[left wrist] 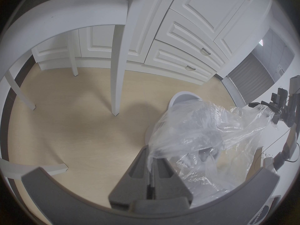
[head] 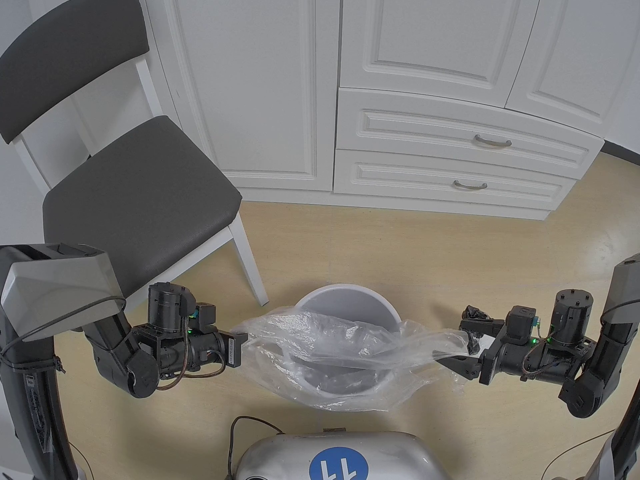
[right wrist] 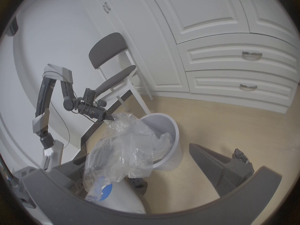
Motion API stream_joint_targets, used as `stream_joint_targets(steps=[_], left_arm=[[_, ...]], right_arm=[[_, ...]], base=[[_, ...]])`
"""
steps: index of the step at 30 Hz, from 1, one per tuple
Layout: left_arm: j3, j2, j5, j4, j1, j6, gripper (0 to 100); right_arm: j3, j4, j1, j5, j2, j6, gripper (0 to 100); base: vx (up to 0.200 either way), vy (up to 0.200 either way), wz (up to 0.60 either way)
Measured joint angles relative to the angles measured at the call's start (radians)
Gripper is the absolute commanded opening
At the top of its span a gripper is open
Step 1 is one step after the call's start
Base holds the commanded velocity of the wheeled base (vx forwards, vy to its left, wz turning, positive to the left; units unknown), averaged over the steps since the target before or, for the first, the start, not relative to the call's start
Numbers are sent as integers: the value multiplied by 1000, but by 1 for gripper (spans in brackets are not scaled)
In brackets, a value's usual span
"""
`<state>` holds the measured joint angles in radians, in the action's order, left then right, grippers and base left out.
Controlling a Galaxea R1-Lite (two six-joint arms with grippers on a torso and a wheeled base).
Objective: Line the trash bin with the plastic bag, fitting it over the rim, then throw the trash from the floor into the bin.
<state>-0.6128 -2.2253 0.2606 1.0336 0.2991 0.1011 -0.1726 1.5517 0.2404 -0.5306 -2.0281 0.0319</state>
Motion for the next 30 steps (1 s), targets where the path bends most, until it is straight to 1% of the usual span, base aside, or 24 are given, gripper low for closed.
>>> stream_joint_targets(steps=[8,11,13,15,20,25,27,28,30], left_arm=[[5,4,0,0,9,-2,0],[4,-1,0,0,9,-2,0],[1,-11,0,0,10,-2,0],[-5,-25,-1,0,9,-2,0],[-24,-60,-2,-1,-1,-1,0],[-36,-86,-3,-2,-7,-1,0],[-38,-93,-4,-2,-8,-1,0],[-40,-96,-4,-2,-9,0,0],[-42,-102,-4,-2,-11,0,0]], right_arm=[[3,1,-23,1,-15,5,100],[-1,1,-45,0,-34,50,100],[-6,1,-76,-3,-60,93,100],[-11,1,-112,-27,-84,117,100],[-18,1,-192,-180,-120,132,100],[-23,2,-291,-386,-136,136,100],[-26,2,-329,-455,-139,137,100],[-29,2,-349,-481,-141,137,100],[-35,1,-376,-506,-144,136,100]], base=[[0,0,0],[0,0,0],[0,0,0],[0,0,0],[0,0,0],[0,0,0],[0,0,0],[0,0,0],[0,0,0]])
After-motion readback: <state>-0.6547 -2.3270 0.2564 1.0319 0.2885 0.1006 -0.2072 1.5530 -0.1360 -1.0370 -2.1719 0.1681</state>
